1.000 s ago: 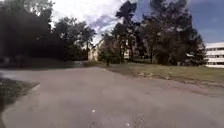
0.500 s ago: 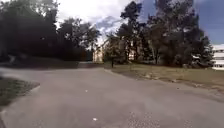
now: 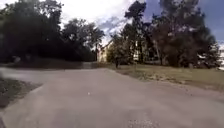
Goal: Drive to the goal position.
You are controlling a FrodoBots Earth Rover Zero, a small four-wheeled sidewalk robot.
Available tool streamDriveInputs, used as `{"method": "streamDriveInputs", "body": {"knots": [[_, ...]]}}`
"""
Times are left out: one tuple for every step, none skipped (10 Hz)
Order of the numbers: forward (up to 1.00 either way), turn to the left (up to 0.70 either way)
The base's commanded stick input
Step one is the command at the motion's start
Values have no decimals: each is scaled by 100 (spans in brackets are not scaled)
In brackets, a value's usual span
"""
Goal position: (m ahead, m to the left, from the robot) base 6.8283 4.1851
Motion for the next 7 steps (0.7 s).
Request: {"method": "streamDriveInputs", "body": {"knots": [[45,27],[45,27],[45,27],[45,27],[45,27],[45,27],[45,27]]}}
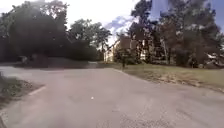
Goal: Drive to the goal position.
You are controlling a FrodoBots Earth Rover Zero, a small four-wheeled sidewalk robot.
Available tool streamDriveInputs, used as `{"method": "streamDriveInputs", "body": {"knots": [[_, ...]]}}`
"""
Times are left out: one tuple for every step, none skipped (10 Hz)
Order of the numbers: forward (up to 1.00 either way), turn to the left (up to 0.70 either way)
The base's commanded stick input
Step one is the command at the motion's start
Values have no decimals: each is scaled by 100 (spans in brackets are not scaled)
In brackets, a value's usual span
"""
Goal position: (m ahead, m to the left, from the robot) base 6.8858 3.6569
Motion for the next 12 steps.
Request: {"method": "streamDriveInputs", "body": {"knots": [[45,27],[45,27],[45,27],[45,27],[45,27],[45,27],[45,27],[45,27],[45,27],[45,27],[45,27],[45,27]]}}
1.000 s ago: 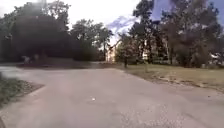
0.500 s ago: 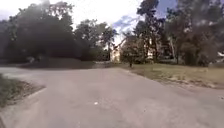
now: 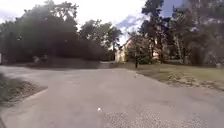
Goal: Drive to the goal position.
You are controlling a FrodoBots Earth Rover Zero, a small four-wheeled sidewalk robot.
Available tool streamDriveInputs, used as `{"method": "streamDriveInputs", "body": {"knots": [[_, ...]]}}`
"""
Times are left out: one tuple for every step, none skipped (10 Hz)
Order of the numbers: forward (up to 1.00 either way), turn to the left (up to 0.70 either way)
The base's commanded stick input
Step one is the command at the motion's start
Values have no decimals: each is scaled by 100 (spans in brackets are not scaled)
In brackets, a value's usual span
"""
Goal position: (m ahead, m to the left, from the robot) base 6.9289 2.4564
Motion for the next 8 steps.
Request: {"method": "streamDriveInputs", "body": {"knots": [[45,27],[45,27],[45,27],[45,27],[45,27],[45,27],[45,27],[45,24]]}}
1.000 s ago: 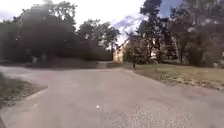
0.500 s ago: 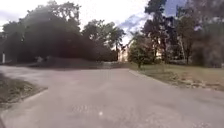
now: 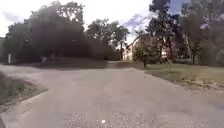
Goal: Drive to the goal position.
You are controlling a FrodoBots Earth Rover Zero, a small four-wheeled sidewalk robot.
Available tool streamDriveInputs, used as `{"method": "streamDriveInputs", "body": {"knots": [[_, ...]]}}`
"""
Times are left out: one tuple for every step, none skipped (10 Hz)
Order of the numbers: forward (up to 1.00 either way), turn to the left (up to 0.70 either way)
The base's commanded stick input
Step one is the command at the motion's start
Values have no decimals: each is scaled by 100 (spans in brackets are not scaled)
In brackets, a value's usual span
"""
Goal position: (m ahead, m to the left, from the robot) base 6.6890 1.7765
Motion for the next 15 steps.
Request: {"method": "streamDriveInputs", "body": {"knots": [[45,11],[45,0],[45,0],[45,0],[45,0],[45,0],[45,0],[45,0],[45,0],[45,0],[45,0],[45,0],[45,0],[48,0],[60,0]]}}
